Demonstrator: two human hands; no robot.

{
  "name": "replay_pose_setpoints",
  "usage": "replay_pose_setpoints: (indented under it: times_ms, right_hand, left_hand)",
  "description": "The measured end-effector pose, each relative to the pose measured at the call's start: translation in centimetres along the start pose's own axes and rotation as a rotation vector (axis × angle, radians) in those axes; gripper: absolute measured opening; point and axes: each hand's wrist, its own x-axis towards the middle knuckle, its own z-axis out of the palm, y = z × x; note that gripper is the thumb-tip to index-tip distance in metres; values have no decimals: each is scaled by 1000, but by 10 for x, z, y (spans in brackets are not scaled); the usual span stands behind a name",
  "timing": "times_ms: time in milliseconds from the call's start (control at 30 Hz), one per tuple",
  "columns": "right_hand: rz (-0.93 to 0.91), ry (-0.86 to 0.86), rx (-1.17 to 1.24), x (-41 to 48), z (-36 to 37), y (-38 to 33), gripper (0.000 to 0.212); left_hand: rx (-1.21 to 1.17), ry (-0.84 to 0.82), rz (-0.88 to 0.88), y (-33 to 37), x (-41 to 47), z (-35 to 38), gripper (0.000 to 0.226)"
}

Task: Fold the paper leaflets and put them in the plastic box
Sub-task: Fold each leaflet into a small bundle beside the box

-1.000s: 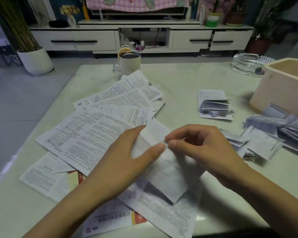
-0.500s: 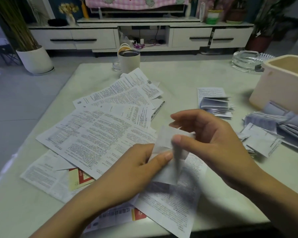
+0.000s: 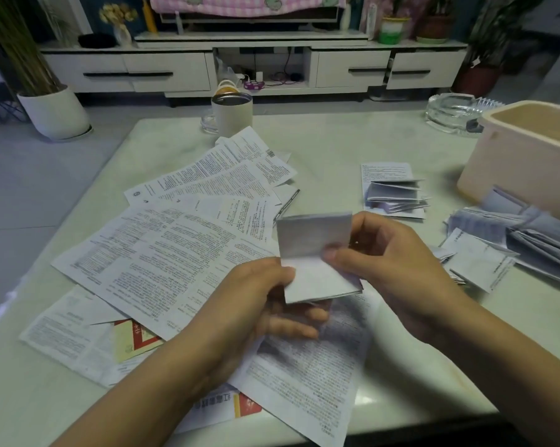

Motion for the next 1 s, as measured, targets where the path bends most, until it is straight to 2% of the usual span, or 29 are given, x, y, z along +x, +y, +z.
replay_pose_setpoints:
  times_ms: [100, 200, 267, 333, 400, 500, 633, 700, 767, 867, 1000]
  right_hand:
    - [-88, -8, -69, 1, -3, 3, 44]
    - [-192, -51, -80, 1, -1, 5, 38]
    - [-325, -9, -210, 1, 1, 9, 30]
    - [-390, 32, -332, 0, 1, 11, 32]
    - [-341, 21, -290, 2, 0, 11, 34]
    - [-179, 12, -76, 1, 1, 1, 21]
    - [-117, -107, -263, 2, -4, 3, 15]
    - [-47, -140, -190, 2, -3, 5, 4]
    - [3, -140, -111, 1, 0, 6, 6]
    - [10, -141, -59, 0, 2, 7, 9]
    - [-80, -143, -159, -1, 6, 10, 13]
  left_hand:
    - [-121, 59, -61, 1, 1, -3, 31]
    - [-128, 29, -44, 1, 0, -4, 33]
    - [-47, 29, -14, -1, -2, -3, 25]
    - [16, 59, 7, -4, -2, -4, 17]
    - [54, 103, 26, -6, -2, -6, 16]
    - [207, 169, 123, -8, -1, -9, 13]
    - [332, 210, 200, -9, 0, -8, 15]
    - [354, 225, 216, -8, 0, -7, 14]
    - [375, 242, 237, -9, 1, -9, 14]
    - [412, 260, 252, -9, 0, -11, 15]
    - [426, 208, 206, -7, -1, -12, 14]
